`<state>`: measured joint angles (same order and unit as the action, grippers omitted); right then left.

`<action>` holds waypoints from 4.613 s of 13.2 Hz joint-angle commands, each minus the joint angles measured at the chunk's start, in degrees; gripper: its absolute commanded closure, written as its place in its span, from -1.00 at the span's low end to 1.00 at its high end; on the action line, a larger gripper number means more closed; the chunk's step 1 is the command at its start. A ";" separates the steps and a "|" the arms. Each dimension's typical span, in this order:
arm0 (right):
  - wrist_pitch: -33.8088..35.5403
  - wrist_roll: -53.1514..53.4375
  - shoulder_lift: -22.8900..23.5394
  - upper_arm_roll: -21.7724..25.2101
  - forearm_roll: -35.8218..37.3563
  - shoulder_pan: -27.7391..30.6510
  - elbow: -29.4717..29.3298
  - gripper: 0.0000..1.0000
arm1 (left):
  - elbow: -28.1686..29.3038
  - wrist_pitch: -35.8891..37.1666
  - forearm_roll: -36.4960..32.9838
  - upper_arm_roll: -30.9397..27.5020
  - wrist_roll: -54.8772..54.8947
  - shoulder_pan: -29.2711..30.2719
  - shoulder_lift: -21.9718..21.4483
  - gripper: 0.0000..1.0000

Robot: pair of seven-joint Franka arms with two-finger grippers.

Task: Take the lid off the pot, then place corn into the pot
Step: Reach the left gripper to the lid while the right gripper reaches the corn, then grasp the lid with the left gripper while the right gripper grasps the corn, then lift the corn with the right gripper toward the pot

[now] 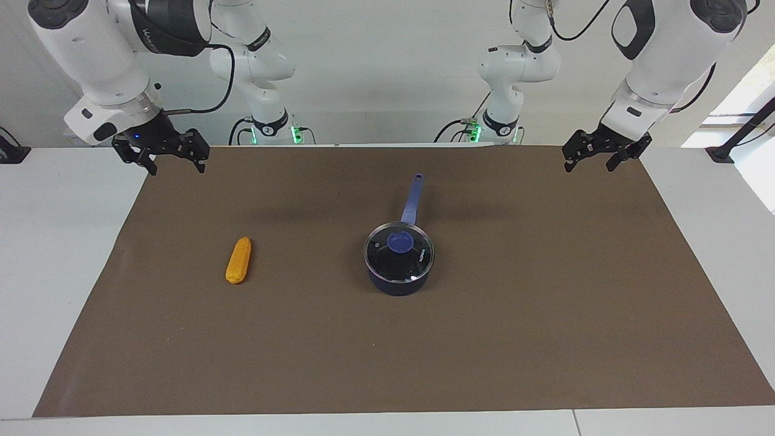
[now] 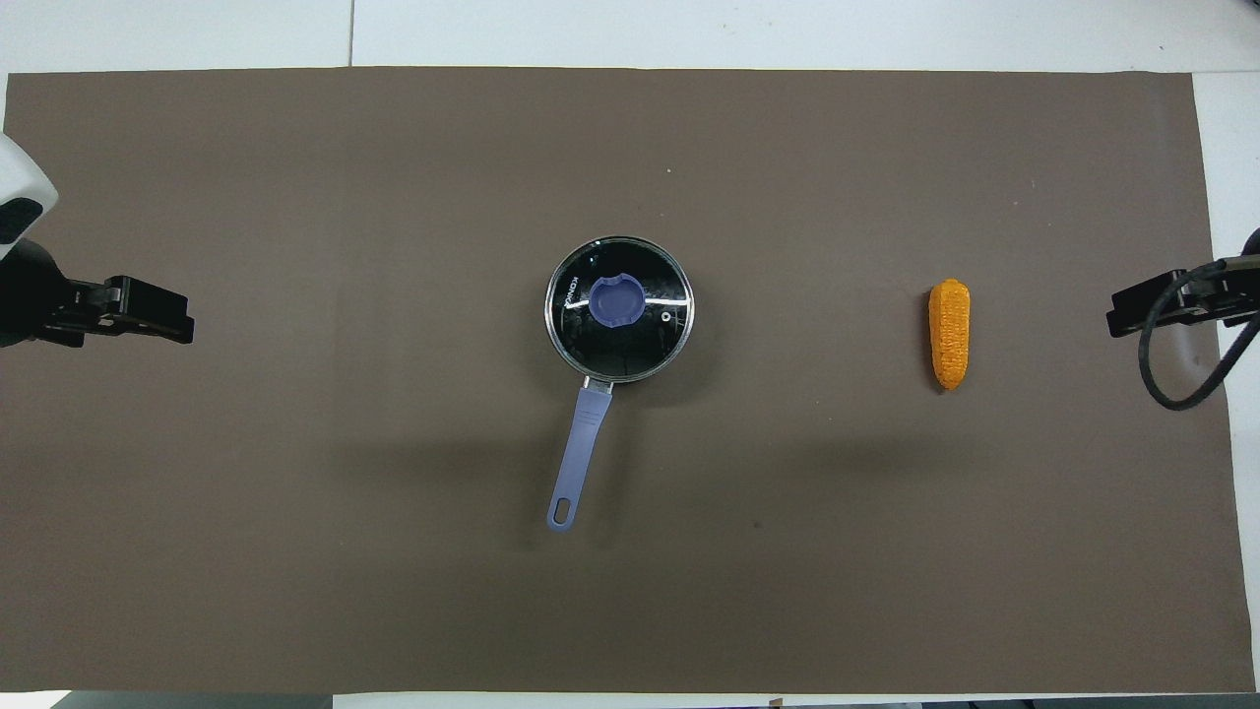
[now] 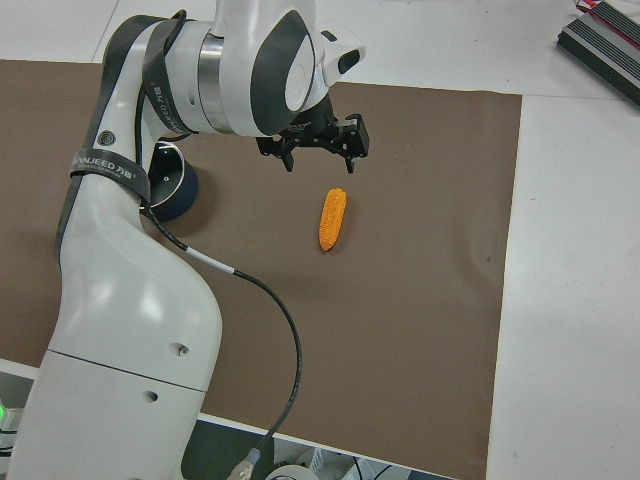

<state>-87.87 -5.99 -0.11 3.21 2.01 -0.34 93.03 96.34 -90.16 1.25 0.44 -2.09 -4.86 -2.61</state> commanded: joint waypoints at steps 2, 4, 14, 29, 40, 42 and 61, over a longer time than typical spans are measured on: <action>0.86 0.54 0.64 0.13 -1.04 -0.19 -1.53 -1.00 | 0.25 -0.46 0.24 0.00 -0.63 0.03 -0.47 -1.00; 0.78 0.63 0.64 0.13 -1.04 -0.10 -1.18 -1.00 | 0.43 0.06 0.24 0.00 -0.46 0.12 -0.55 -1.00; -37.16 4.75 5.09 -0.22 -2.27 -2.90 23.34 -1.00 | -9.46 -5.82 5.25 1.06 -12.20 -18.04 12.22 -1.00; -46.86 6.17 16.63 -0.22 -2.53 -2.39 24.83 -0.90 | -24.09 -16.28 2.88 0.71 -22.24 -30.99 34.52 -1.00; -47.39 4.85 16.90 -0.22 -2.53 -2.65 25.98 -0.32 | -17.33 -21.90 1.04 0.62 -27.96 -31.70 33.02 -1.00; -47.39 4.50 17.16 -0.22 -2.53 -2.65 25.98 -0.22 | -16.36 -22.52 0.95 0.53 -28.14 -31.70 32.50 -1.00; -10.47 11.88 16.37 -1.27 -7.36 -11.96 -6.45 1.00 | -16.18 -19.09 1.83 0.88 -29.28 -31.87 31.35 -0.80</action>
<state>-99.46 5.40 15.07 2.02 -3.34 -12.57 88.51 77.85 -109.62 3.23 1.96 -30.43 -36.12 31.12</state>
